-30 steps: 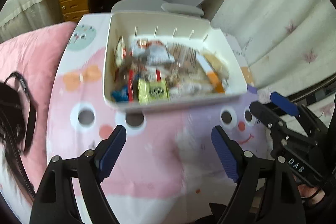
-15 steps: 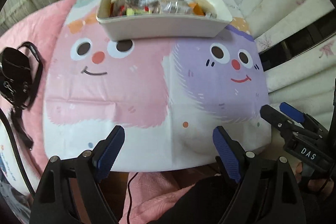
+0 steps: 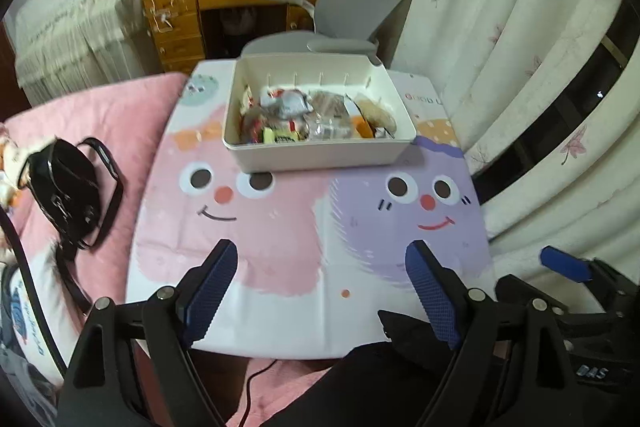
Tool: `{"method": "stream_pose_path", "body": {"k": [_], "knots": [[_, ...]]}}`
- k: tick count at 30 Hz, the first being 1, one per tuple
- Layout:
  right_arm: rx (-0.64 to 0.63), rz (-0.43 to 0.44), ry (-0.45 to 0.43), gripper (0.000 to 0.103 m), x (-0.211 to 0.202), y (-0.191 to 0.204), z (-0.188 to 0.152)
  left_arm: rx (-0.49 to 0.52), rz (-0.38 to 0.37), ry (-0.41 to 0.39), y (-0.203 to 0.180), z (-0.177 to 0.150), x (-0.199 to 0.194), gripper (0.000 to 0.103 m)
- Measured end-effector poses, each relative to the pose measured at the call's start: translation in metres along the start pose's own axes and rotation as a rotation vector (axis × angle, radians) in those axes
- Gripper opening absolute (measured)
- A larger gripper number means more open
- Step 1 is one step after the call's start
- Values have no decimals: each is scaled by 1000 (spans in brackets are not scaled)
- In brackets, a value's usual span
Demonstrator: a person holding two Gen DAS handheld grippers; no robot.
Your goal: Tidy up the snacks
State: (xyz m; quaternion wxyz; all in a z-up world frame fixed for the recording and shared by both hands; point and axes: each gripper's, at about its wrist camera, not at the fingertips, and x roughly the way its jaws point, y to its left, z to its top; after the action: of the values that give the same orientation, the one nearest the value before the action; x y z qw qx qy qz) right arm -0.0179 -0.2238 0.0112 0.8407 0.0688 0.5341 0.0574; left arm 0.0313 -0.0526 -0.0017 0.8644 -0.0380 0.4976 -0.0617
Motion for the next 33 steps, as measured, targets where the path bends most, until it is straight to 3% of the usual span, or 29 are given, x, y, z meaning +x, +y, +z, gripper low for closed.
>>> {"method": "stream_pose_path", "body": {"k": [6, 8, 11, 20, 33], "knots": [[-19, -71, -75, 95, -16, 11, -10, 21, 93, -51, -6, -9, -13, 85], [-12, -78, -95, 102, -18, 13, -11, 35, 109, -84, -6, -12, -19, 89], [-13, -81, -103, 103, -16, 18, -10, 42, 126, -94, -5, -13, -21, 94], [-13, -85, -88, 103, -8, 26, -9, 11, 130, -88, 6, -15, -19, 99], [22, -122, -96, 103, -11, 17, -14, 47, 123, -82, -5, -13, -13, 102]]}}
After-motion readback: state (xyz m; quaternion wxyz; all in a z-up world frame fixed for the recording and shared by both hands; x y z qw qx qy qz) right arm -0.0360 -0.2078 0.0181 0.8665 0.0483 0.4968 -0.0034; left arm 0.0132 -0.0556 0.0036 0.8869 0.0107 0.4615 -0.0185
